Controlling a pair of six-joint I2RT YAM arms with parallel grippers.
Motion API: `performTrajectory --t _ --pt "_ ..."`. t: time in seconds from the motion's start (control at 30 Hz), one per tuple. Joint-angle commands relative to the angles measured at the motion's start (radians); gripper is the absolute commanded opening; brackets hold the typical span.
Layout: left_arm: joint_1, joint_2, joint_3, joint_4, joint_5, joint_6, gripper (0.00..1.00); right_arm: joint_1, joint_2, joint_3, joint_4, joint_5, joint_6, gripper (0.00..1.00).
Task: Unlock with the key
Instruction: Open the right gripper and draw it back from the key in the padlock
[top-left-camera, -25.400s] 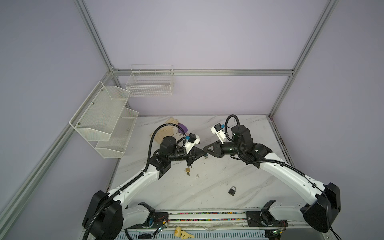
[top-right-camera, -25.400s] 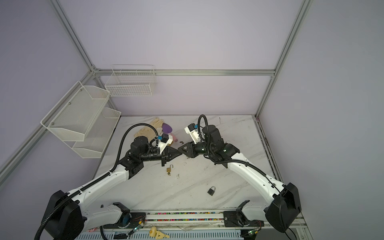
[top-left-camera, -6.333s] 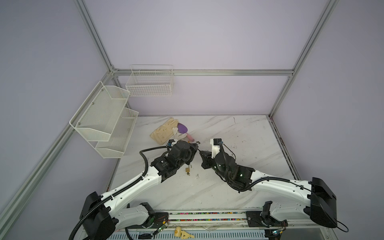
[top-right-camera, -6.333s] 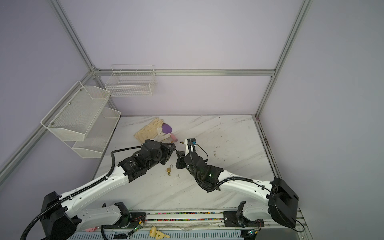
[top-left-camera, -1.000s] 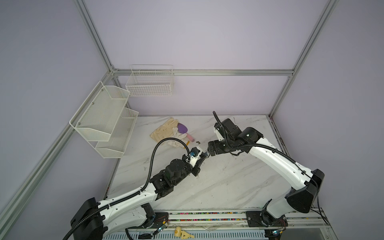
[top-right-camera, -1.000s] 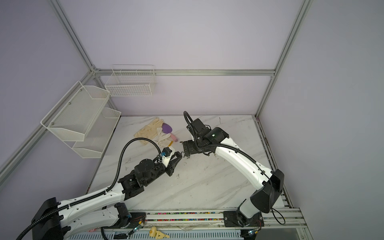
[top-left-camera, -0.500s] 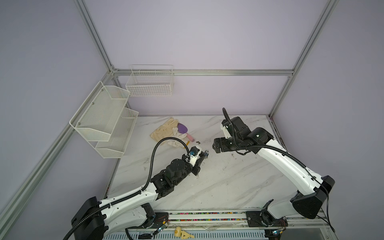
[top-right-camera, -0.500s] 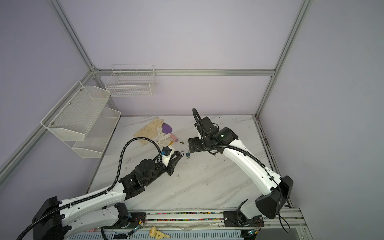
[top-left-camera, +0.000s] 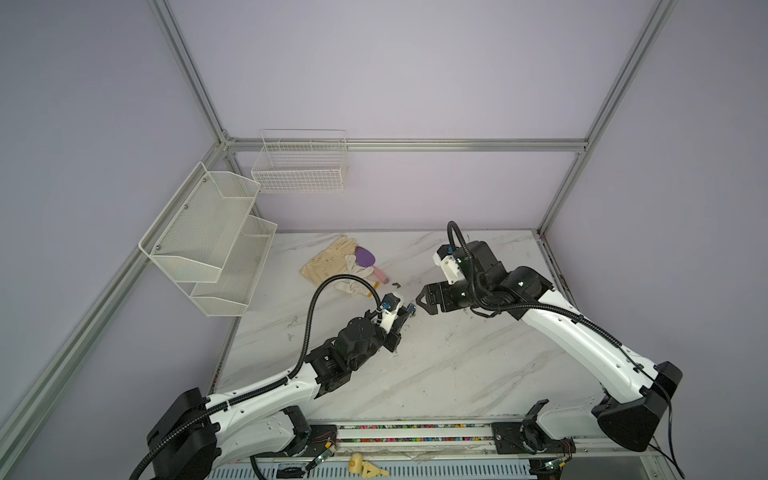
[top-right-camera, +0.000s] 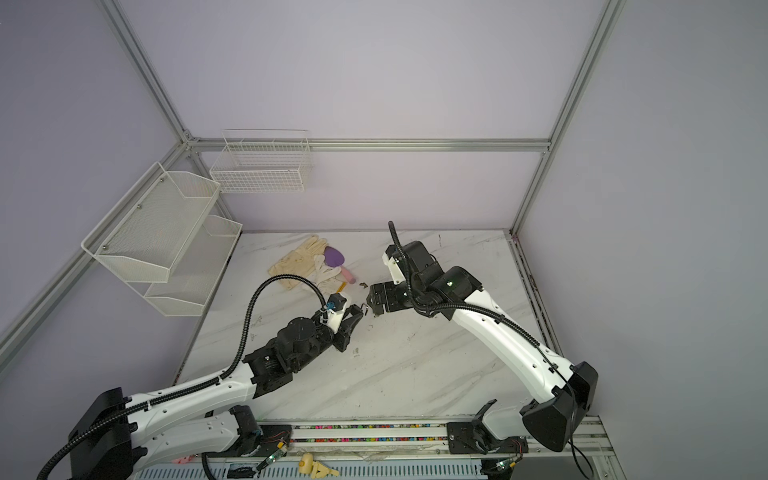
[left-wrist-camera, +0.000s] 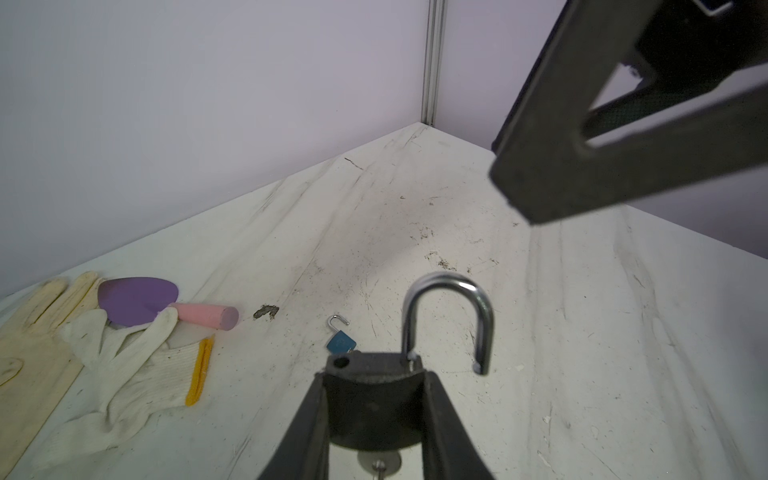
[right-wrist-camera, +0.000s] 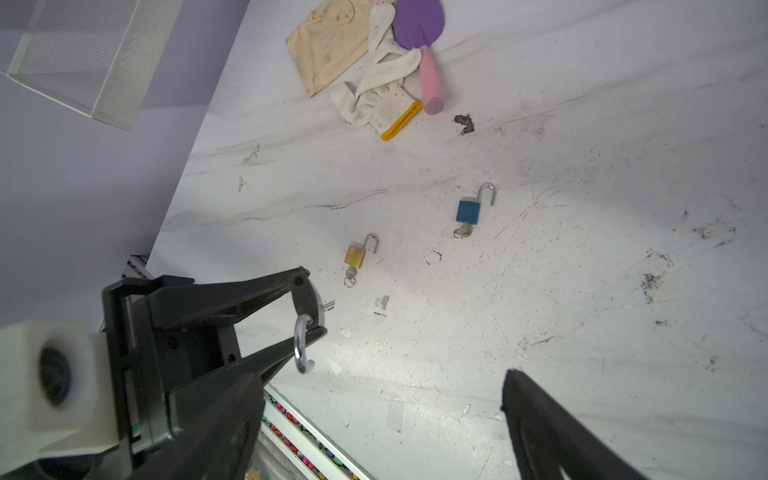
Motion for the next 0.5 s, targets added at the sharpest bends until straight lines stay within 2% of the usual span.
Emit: performTrajectory --t 0.0,0.17,0.47 --pt "-0.003 -0.008 0.045 0.041 -0.003 -0.024 0.00 0.013 0.013 -0.019 0.024 -0.013 -0.029 0.93" --pt "-0.003 0.000 0.049 0.041 -0.003 -0.023 0.00 0.022 0.026 -0.027 0.028 -0.012 -0.036 0.94" --pt "-0.002 -0.003 0.051 0.029 -0.009 -0.021 0.00 0.022 0.037 -0.021 -0.015 0.093 -0.026 0.95"
